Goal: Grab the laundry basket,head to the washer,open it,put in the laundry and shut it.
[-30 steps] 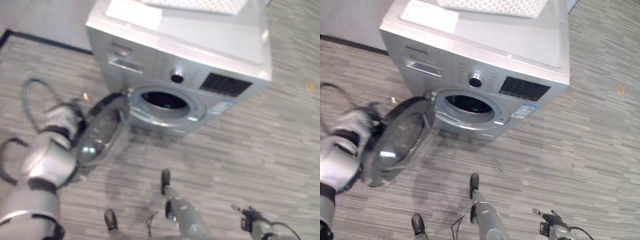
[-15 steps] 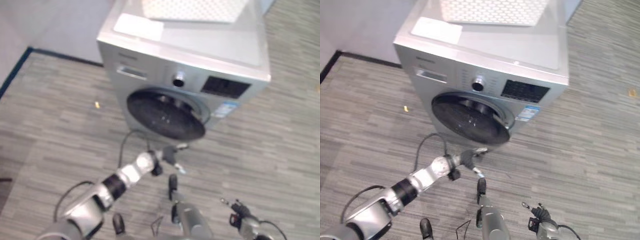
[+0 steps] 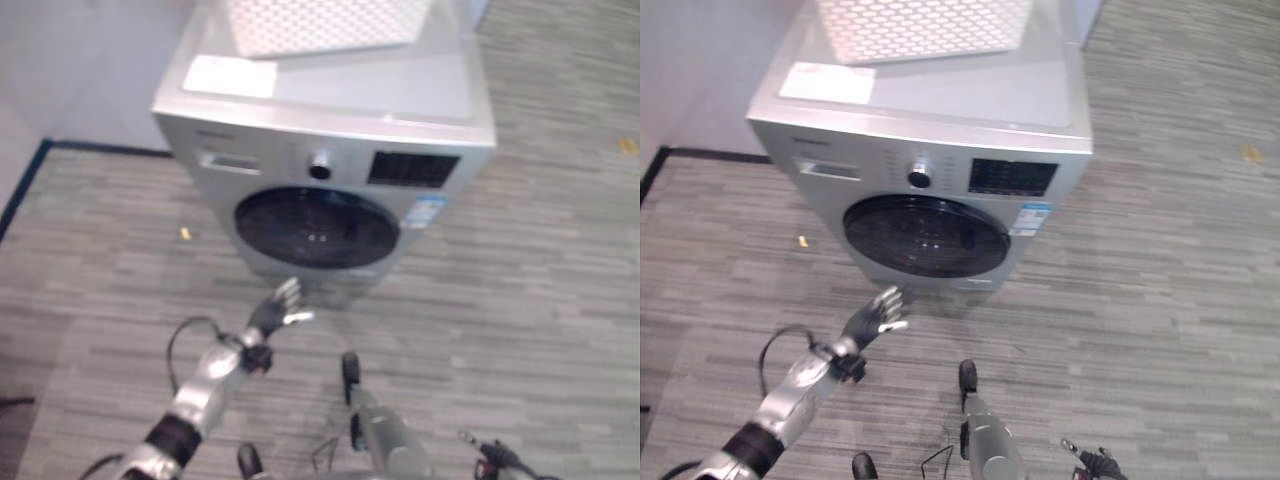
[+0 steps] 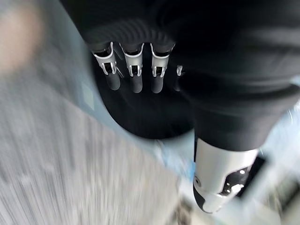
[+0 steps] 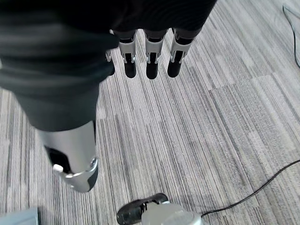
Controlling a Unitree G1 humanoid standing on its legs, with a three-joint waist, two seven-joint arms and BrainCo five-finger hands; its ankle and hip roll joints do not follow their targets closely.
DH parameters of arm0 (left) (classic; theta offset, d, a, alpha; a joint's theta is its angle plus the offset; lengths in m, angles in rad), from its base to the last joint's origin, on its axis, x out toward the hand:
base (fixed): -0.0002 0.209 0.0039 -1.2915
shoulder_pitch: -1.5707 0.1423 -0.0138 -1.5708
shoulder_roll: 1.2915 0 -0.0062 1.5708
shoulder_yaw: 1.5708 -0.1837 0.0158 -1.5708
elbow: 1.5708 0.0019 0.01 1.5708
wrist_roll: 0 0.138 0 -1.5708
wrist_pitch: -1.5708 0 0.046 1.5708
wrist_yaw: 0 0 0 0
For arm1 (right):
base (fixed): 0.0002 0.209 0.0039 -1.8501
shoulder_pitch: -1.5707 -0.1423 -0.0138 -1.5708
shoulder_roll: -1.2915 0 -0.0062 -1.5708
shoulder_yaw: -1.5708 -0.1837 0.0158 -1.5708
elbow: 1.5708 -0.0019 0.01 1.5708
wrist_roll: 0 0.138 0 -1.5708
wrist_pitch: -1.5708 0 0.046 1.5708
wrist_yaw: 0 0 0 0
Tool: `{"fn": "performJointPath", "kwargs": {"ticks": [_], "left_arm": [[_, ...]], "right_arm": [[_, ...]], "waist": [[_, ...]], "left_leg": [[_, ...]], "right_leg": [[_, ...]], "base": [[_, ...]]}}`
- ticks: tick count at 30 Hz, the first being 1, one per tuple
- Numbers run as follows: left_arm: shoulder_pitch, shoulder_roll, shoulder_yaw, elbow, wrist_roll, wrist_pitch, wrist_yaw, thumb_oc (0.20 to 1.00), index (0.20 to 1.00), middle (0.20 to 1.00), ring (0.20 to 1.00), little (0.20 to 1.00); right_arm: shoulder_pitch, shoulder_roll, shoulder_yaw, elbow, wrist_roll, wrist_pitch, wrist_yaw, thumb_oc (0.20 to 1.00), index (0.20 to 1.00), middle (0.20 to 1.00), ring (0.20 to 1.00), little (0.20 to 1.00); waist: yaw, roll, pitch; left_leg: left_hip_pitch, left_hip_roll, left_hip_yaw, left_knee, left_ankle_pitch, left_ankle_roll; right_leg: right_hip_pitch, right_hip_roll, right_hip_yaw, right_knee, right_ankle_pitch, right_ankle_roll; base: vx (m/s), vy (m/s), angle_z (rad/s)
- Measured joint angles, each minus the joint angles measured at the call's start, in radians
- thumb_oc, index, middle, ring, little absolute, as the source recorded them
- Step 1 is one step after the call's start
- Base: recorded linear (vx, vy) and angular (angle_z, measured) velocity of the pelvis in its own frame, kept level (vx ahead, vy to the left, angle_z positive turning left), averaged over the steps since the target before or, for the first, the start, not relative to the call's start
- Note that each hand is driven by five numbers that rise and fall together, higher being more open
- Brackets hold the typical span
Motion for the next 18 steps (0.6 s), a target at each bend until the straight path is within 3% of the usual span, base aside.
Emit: {"fn": "performJointPath", "kwargs": {"ticks": [4,8,12,15,18], "left_arm": [[0.12,0.026,0.146,0.111,0.068,-0.039,-0.009,1.0,1.0,1.0,1.0,1.0],[0.108,-0.036,0.251,0.503,0.236,-0.084,0.038,1.0,1.0,1.0,1.0,1.0],[0.096,-0.088,0.252,0.709,0.364,-0.079,0.125,1.0,1.0,1.0,1.0,1.0],[0.102,-0.127,0.313,0.815,0.412,-0.079,0.19,1.0,1.0,1.0,1.0,1.0],[0.106,-0.124,0.341,0.815,0.419,-0.076,0.229,1.0,1.0,1.0,1.0,1.0]], "right_arm": [[0.003,-0.003,-0.052,0.031,0.047,-0.024,0.035,1.0,1.0,1.0,1.0,1.0],[-0.013,-0.03,-0.078,0.073,0.083,-0.023,0.049,1.0,1.0,1.0,1.0,1.0],[-0.016,-0.029,-0.076,0.071,0.089,-0.023,0.05,1.0,1.0,1.0,1.0,1.0],[-0.013,-0.026,-0.076,0.072,0.092,-0.022,0.049,1.0,1.0,1.0,1.0,1.0],[-0.006,-0.022,-0.076,0.074,0.092,-0.022,0.047,1.0,1.0,1.0,1.0,1.0]], "waist": [[0.057,0.004,-0.017],[0.078,0.02,-0.073],[0.104,0.018,-0.101],[0.116,0.011,-0.112],[0.125,0.0,-0.125]], "left_leg": [[0.009,0.001,-0.05,-0.004,-0.012,0.013],[0.025,-0.001,-0.077,-0.004,-0.016,0.017],[0.032,-0.01,-0.101,0.0,-0.016,0.017],[0.06,-0.013,-0.113,-0.001,-0.017,0.017],[0.058,-0.018,-0.125,-0.001,-0.017,0.017]], "right_leg": [[0.051,-0.016,-0.039,0.0,-0.015,0.005],[0.085,-0.028,-0.062,-0.008,-0.023,0.012],[0.108,-0.04,-0.084,-0.008,-0.026,0.02],[0.149,-0.049,-0.099,-0.008,-0.036,0.025],[0.152,-0.055,-0.105,-0.008,-0.036,0.025]], "base": [[0.02,0.017,0.36],[0.01,0.022,0.19],[0.02,0.004,0.17],[0.01,0.007,0.17],[0.01,0.009,0.1]]}}
